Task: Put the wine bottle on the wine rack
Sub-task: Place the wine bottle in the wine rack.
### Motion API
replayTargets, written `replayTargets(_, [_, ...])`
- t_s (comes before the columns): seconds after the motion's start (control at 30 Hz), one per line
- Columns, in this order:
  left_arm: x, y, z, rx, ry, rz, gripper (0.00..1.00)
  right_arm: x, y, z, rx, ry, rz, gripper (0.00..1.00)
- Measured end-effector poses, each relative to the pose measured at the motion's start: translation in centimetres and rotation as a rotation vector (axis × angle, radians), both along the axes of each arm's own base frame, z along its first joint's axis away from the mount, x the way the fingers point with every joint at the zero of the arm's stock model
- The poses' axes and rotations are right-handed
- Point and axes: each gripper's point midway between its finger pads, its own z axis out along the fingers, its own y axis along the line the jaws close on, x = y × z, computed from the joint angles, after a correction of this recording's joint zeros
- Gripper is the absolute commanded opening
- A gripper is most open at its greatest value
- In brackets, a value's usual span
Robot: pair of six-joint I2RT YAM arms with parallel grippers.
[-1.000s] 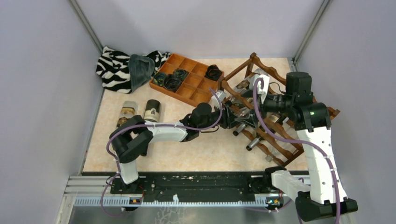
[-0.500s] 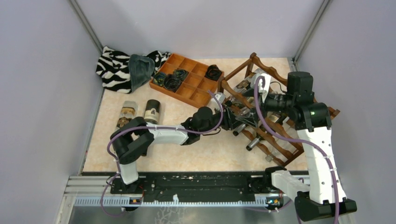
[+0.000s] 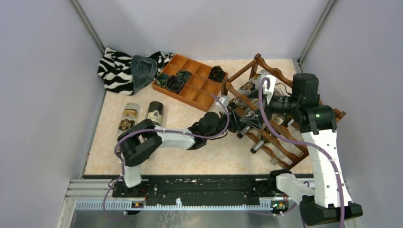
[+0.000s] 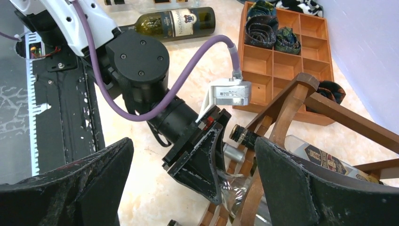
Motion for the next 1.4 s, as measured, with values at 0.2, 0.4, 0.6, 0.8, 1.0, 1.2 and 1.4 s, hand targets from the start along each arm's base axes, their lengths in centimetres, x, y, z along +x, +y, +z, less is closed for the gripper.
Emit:
replayTargets(0.2, [0.6,-1.0,-1.0,0.011,0.003,0.024,0.0,0.1,-0.1,-0.1,0.001,0.0,-0.003,0.98])
replayTargets(0.4, [0.9,-1.5,-0.5,-0.002,-0.011,0.038,0.0,0.0,-0.1,-0.1,0.002,0.0,-0.002,0.98])
replayTargets(0.6, [1.1,-1.8,-0.1,-0.012,-0.019,0.046,0.0,0.0,-0.1,0.0,0.002,0.0,-0.002,0.98])
replayTargets(0.8, [1.7,-2.6,0.0,-0.025,-0.025,0.055,0.0,0.0,-0.1,0.0,0.002,0.0,-0.002,0.98])
replayTargets(1.0, [2.2,-3.2,-0.6,-0.011,-0.022,0.062,0.0,0.0,-0.1,0.0,0.002,0.0,-0.001,0.98])
replayTargets(1.2, [2.6,-4.2,-0.3,0.013,-0.04,0.07,0.01,0.0,-0.1,0.0,0.003,0.0,-0.001,0.98])
replayTargets(1.4, [2.9,-5.2,-0.6,0.069,-0.078,0.085,0.05,0.0,0.0,-0.1,0.006,0.002,0.003,0.98])
